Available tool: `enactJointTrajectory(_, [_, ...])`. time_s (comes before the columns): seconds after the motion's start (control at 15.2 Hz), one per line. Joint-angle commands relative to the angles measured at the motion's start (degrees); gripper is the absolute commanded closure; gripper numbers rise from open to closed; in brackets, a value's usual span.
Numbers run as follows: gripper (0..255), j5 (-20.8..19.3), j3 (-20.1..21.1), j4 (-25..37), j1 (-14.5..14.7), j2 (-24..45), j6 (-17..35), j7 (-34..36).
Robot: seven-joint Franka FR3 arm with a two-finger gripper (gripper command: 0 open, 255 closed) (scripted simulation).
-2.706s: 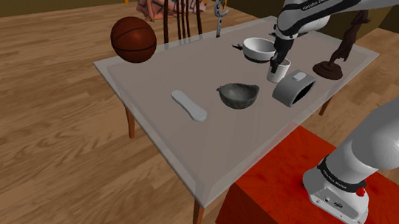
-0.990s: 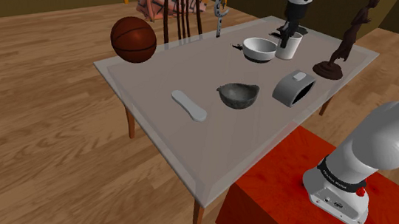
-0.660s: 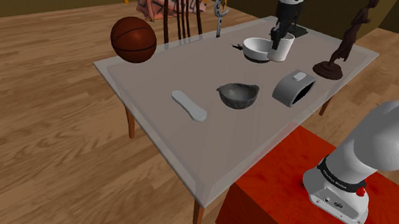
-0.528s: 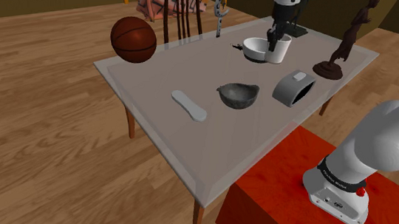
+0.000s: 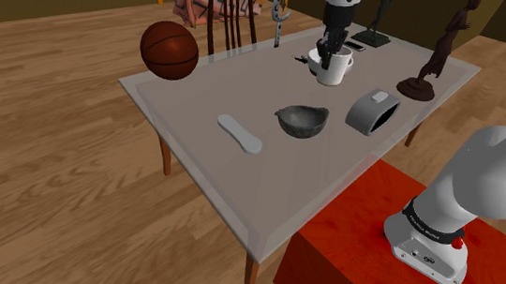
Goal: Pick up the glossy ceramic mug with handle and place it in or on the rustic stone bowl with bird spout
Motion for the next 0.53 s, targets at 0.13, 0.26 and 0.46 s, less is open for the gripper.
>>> enactJointTrajectory(0.13, [255,1.5,3.8,1.8,2.4,0.9,-1.2,5.6])
enactJointTrajectory(0.26, [255,2.0,5.2,2.0,3.3,1.6,-0.8,7.8])
enactJointTrajectory(0.46, [255,1.9,5.2,-0.2,3.3,1.7,1.5,7.8])
